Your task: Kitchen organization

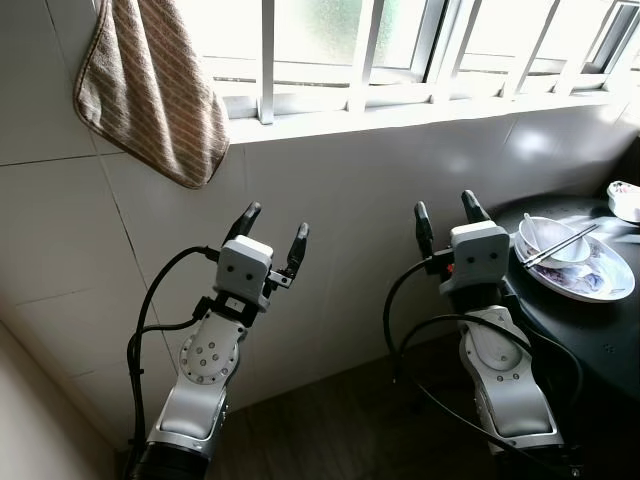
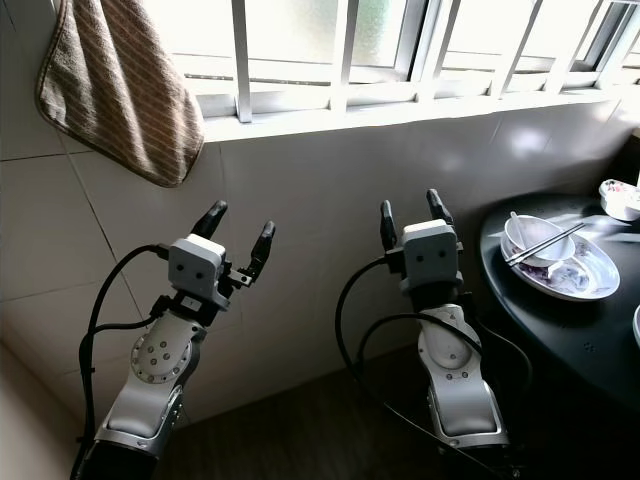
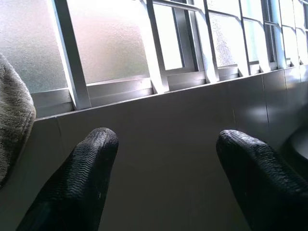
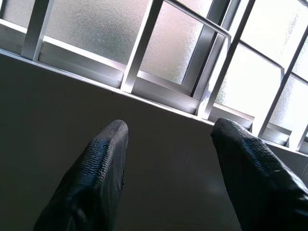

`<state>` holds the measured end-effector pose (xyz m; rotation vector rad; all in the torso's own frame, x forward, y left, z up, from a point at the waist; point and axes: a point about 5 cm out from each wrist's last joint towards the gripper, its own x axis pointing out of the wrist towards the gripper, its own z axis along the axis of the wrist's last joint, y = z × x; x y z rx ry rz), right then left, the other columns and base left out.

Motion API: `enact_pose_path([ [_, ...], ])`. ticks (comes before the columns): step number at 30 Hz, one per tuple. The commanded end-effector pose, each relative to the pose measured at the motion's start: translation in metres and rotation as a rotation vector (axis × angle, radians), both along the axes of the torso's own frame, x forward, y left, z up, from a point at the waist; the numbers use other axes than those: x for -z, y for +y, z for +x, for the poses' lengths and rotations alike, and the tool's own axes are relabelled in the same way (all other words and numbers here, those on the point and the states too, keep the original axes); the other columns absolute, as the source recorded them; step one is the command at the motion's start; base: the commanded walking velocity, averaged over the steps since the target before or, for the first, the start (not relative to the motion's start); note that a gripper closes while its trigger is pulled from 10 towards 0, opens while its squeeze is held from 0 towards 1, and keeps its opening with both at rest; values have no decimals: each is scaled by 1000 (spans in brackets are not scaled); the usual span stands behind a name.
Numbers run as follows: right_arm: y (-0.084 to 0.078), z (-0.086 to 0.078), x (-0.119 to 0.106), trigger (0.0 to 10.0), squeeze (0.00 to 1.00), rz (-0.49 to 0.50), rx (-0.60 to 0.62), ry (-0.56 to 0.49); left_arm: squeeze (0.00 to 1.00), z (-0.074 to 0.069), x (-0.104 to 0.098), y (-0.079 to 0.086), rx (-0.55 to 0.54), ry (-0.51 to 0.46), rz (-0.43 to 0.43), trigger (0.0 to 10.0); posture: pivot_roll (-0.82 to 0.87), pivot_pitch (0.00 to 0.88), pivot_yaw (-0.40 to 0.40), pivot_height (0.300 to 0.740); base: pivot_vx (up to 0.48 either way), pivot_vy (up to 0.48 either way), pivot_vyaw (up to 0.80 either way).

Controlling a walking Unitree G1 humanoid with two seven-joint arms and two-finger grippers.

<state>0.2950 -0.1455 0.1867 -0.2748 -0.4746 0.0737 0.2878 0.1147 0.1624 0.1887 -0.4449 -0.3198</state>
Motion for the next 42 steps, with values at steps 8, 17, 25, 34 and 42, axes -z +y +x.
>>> enact_pose_path([
  [8, -6, 0, 0, 10000, 0, -14, 31, 4, 0, 0, 0, -7, 15, 9, 7, 10000, 58, 0, -35, 740, 0, -480, 0],
  [17, -7, 0, 0, 10000, 0, -20, 33, 9, 0, -1, 1, -8, 11, 13, 2, 10000, 56, 0, -38, 740, 0, -462, 0],
  [25, -7, 0, 0, 10000, 0, -23, 32, 12, 0, -1, 0, -6, 3, 8, -19, 10000, 56, 0, -38, 740, 0, 0, 0],
  [34, -8, 0, 0, 10000, 0, -28, 33, 16, 0, -1, 1, -7, 1, 15, -16, 10000, 52, 0, -44, 740, 0, 0, 0],
  [42, -8, 0, 0, 10000, 0, -30, 31, 19, 0, -2, 2, -7, -3, 22, -13, 10000, 53, 0, -47, 740, 0, 0, 0],
])
